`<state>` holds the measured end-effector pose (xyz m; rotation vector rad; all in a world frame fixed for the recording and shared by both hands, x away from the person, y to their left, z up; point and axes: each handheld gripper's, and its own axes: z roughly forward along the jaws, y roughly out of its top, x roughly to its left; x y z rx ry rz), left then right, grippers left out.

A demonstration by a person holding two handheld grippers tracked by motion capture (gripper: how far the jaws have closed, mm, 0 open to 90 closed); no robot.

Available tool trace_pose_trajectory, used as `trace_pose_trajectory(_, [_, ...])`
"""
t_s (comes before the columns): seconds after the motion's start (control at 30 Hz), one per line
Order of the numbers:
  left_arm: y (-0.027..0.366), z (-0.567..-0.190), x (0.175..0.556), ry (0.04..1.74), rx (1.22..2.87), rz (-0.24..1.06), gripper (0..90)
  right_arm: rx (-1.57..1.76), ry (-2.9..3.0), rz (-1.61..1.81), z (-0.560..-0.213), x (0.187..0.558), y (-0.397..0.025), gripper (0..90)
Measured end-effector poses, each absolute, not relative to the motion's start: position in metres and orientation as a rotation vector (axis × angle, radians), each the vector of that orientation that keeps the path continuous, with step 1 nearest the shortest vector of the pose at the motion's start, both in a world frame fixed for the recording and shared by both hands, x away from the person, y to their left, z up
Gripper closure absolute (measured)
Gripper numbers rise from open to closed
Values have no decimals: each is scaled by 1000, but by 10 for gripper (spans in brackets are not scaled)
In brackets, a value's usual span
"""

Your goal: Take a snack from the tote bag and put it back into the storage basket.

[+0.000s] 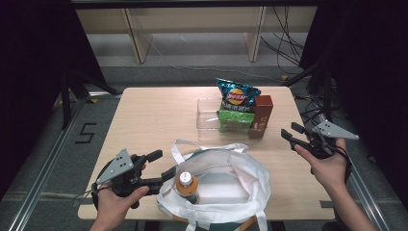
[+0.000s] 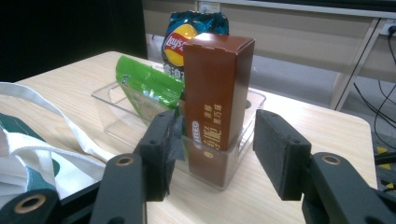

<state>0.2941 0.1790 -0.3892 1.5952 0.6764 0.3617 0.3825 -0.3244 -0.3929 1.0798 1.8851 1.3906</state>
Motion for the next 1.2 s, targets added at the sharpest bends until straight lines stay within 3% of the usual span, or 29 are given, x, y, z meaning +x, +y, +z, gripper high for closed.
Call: trace_pose_trajectory(1.2, [164,-397,288,626,1642,336,268,1123,1861,1347,-408,382,-333,494])
